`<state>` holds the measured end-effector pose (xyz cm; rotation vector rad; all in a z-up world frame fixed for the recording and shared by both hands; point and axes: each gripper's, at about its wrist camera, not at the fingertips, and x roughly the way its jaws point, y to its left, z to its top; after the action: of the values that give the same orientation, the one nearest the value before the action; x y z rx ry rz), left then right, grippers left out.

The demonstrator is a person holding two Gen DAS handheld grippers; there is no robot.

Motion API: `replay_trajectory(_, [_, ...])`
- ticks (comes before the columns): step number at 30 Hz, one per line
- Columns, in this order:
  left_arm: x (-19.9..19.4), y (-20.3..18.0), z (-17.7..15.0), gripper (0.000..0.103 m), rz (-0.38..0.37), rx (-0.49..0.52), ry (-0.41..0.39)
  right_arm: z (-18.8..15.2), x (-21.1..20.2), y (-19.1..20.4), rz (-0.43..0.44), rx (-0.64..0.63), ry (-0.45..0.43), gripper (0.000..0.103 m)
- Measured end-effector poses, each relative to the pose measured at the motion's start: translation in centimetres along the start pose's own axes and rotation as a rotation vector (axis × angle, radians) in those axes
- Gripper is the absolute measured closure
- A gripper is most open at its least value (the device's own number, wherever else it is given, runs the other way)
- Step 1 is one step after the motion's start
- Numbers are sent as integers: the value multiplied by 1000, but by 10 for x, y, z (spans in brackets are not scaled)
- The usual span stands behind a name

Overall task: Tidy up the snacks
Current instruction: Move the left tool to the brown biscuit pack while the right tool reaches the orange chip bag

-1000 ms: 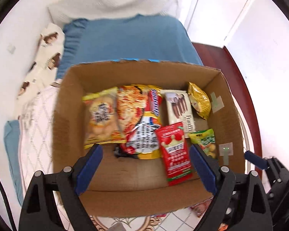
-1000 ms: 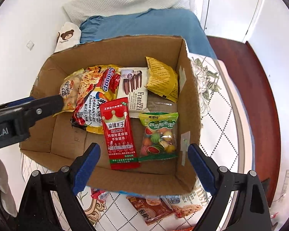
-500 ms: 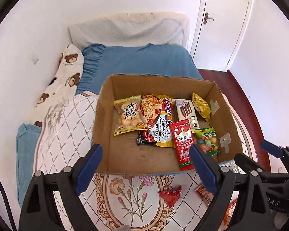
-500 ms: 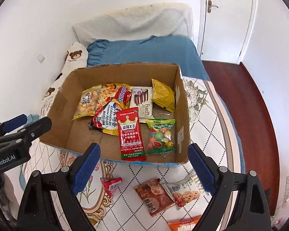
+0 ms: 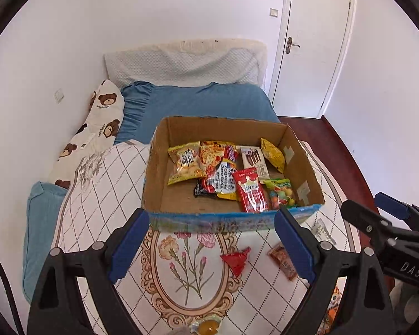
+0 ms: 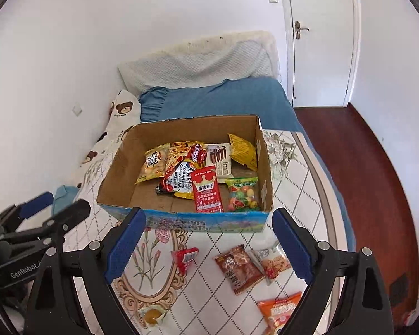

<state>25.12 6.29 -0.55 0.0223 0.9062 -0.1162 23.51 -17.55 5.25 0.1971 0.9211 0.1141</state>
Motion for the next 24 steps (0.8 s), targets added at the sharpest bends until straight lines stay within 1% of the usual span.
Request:
replay_trajectory(2, [2, -2, -10, 11, -4, -4, 20, -7, 0, -9, -1, 30, 20, 9])
replay_trajectory(4, [10, -5, -23, 11, -8, -6, 58, -20, 5, -25, -13, 69, 54, 9])
replay_trajectory(6, [24, -9, -38, 11, -8, -5, 113, -36, 18, -46, -13, 130, 118, 9])
replay_trajectory(9, [50, -15, -66, 11, -19, -4, 209, -65, 42, -74, -57, 165, 227, 9])
replay_trajectory(12, [67, -24, -89, 11, -28, 8, 274, -102, 66, -101, -96, 200, 341, 9])
replay_trajectory(16, [94, -44, -113, 11, -50, 36, 373, -142, 95, -126, -171, 197, 459, 9])
replay_trajectory(19, [112, -62, -122, 11, -69, 60, 431, -160, 114, -138, -189, 187, 530, 9])
replay_trajectory(21, [126, -75, -124, 11, -82, 61, 477, -171, 124, -140, -182, 160, 559, 13])
replay_trajectory(22, [133, -80, -124, 11, -96, 46, 497, -174, 127, -141, -178, 156, 558, 27])
replay_trajectory(23, [140, -84, -124, 11, -109, 30, 511, -176, 130, -143, -165, 157, 564, 34])
replay_trajectory(24, [149, -90, -123, 11, -128, 3, 530, -177, 132, -145, -165, 159, 565, 34])
